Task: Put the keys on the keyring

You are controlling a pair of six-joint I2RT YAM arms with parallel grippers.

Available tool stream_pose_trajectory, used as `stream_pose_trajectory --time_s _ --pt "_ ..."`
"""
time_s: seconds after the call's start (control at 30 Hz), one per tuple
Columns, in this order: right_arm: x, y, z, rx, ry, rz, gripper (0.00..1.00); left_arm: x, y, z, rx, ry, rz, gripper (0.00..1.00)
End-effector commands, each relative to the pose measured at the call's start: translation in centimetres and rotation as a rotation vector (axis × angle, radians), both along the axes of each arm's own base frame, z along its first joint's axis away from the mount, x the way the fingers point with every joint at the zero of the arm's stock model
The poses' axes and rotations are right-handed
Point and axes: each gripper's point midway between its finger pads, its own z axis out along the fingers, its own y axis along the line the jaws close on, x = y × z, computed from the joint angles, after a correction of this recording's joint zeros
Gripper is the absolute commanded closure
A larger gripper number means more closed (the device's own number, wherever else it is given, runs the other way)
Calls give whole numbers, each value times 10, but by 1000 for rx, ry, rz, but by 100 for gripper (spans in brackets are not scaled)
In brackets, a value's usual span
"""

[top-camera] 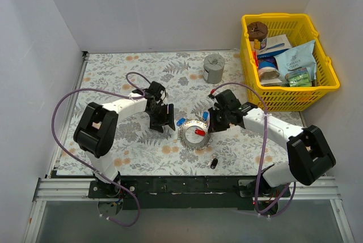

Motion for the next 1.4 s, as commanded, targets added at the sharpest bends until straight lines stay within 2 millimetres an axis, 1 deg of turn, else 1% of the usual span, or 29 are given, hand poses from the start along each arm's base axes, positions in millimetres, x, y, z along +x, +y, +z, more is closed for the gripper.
stream_pose_trajectory --time_s 0.0,0.03,0.07,0.13,0.17,0.23,0.27,0.33,0.5,0.7,0.8,0.97,1.13,1.37 --pt "13 -22 1 -42 -34 -48 99 -22 4 8 -55 -2 7 39" --pt "13 -26 -2 -52 -30 -53 99 -26 3 9 -69 8 20 39" --pt "13 -29 -3 -56 -30 -56 99 -37 3 7 -90 32 16 39" --pt "15 -35 -6 -69 -27 -68 99 -41 0 7 -123 40 32 39" --pt "14 -37 -10 -77 -20 -69 99 -49 -2 7 -151 66 32 39" --pt "13 -39 -12 -80 -15 -70 99 -50 -7 7 -190 76 47 39" --pt "11 -39 -16 -82 -4 -66 99 -54 -9 7 -208 89 46 39" --pt "10 -37 -18 -71 0 -61 99 -52 -13 8 -229 86 51 39" --pt "1 -39 -31 -73 36 -52 99 -45 -22 10 -264 94 58 40" --pt "-9 -34 -40 -41 73 -42 99 -37 -29 9 -284 101 69 41" --pt "-17 -32 -49 -33 96 -35 99 -31 -34 9 -297 105 74 42" --pt "-27 -25 -60 -30 124 -16 99 -17 -42 12 -309 88 74 42" --pt "-33 -16 -63 -16 136 2 99 -6 -50 12 -322 84 63 43" --pt "-42 -2 -63 -16 144 41 99 11 -55 11 -300 68 48 43"
